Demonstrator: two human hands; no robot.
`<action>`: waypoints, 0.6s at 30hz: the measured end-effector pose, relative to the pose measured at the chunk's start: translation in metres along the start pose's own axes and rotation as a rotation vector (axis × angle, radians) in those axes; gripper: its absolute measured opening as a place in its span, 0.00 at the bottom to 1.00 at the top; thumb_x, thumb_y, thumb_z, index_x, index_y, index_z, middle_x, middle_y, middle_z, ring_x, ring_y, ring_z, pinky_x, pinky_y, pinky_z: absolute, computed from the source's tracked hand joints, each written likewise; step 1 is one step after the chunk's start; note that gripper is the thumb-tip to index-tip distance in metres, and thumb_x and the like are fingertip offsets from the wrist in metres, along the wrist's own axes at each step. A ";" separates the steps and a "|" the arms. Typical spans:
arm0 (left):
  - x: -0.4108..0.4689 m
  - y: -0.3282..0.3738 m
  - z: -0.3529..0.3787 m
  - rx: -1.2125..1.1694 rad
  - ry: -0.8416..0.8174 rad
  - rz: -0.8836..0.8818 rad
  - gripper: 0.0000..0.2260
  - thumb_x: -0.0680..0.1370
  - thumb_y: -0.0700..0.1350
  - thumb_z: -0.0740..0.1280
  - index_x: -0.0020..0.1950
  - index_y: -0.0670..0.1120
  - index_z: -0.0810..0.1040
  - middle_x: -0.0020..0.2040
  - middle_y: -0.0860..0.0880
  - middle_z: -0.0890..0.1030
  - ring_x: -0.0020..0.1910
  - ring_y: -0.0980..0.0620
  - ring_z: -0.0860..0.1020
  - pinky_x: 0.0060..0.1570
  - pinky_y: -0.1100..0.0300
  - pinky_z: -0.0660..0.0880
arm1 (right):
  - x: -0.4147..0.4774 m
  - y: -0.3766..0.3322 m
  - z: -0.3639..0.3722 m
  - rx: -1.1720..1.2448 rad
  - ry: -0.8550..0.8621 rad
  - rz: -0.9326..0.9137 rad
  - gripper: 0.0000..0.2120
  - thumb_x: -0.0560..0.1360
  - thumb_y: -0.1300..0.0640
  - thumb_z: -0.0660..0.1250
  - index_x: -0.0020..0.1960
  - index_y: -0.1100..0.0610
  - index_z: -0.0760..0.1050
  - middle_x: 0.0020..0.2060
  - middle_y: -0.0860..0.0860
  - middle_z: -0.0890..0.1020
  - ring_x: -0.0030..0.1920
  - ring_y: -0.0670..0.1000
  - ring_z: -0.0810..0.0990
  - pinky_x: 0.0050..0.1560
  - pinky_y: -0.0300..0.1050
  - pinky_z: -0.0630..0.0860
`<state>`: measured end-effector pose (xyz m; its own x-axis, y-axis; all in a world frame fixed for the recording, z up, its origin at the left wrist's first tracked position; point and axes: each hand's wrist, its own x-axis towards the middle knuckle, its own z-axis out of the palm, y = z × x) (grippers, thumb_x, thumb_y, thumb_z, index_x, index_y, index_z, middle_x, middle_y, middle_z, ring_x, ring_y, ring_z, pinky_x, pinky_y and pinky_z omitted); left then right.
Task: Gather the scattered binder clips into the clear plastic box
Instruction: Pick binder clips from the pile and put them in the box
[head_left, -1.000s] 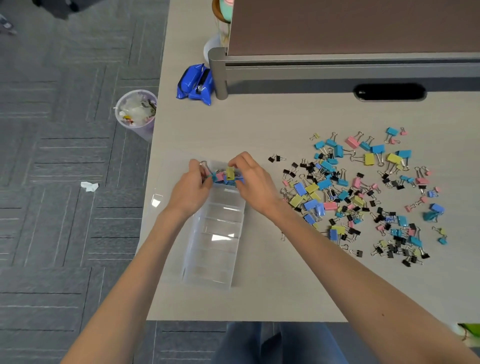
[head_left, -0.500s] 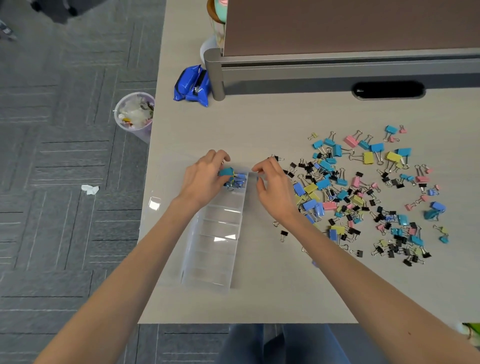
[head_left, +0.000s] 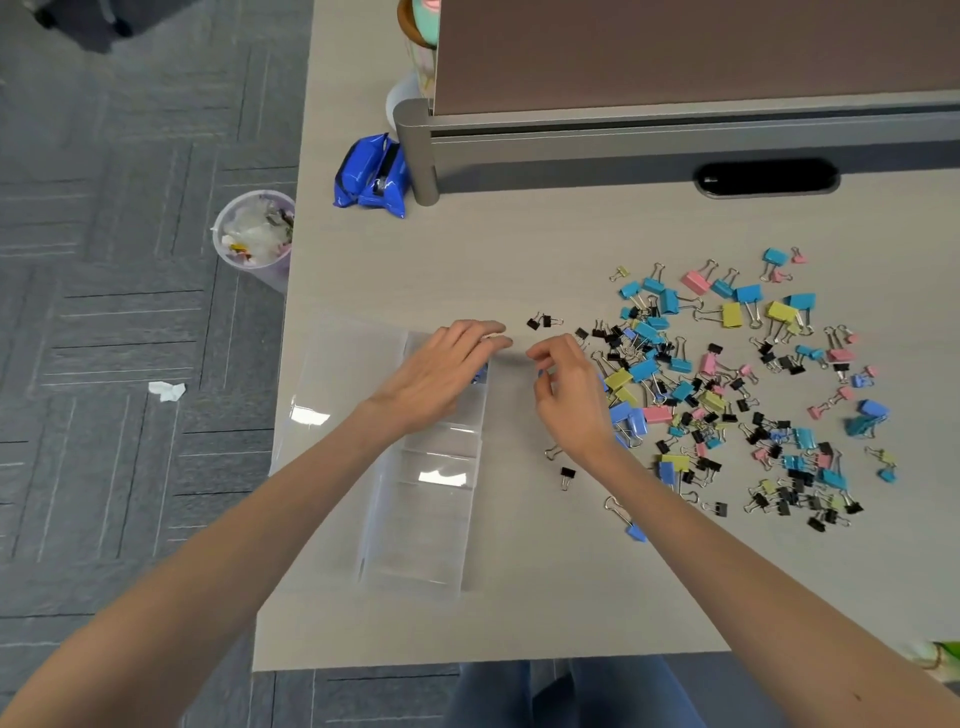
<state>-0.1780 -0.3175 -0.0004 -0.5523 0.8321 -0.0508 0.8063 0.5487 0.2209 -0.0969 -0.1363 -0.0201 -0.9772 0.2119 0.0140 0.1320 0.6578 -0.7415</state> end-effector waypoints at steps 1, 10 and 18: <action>0.000 -0.001 -0.001 -0.040 -0.016 0.004 0.38 0.62 0.26 0.58 0.72 0.45 0.63 0.72 0.46 0.65 0.67 0.47 0.64 0.60 0.55 0.68 | -0.001 0.001 0.000 -0.005 -0.001 0.008 0.13 0.73 0.70 0.59 0.53 0.59 0.74 0.51 0.50 0.75 0.45 0.46 0.76 0.39 0.51 0.77; -0.013 -0.010 0.003 -0.142 0.036 -0.026 0.35 0.72 0.31 0.67 0.75 0.48 0.58 0.76 0.52 0.60 0.74 0.54 0.61 0.70 0.58 0.60 | -0.001 -0.006 0.000 0.042 -0.019 0.041 0.13 0.73 0.70 0.60 0.52 0.58 0.75 0.50 0.49 0.76 0.45 0.46 0.76 0.41 0.51 0.78; -0.034 -0.018 -0.006 -0.039 0.288 -0.276 0.12 0.71 0.41 0.73 0.53 0.44 0.76 0.50 0.48 0.76 0.48 0.48 0.71 0.46 0.57 0.65 | 0.002 -0.028 0.007 -0.073 -0.123 -0.145 0.08 0.75 0.59 0.67 0.53 0.55 0.74 0.50 0.49 0.75 0.45 0.51 0.79 0.38 0.52 0.78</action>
<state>-0.1755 -0.3561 0.0034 -0.7880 0.5945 0.1602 0.6141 0.7400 0.2743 -0.1038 -0.1596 -0.0037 -0.9992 0.0244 0.0318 -0.0041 0.7269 -0.6868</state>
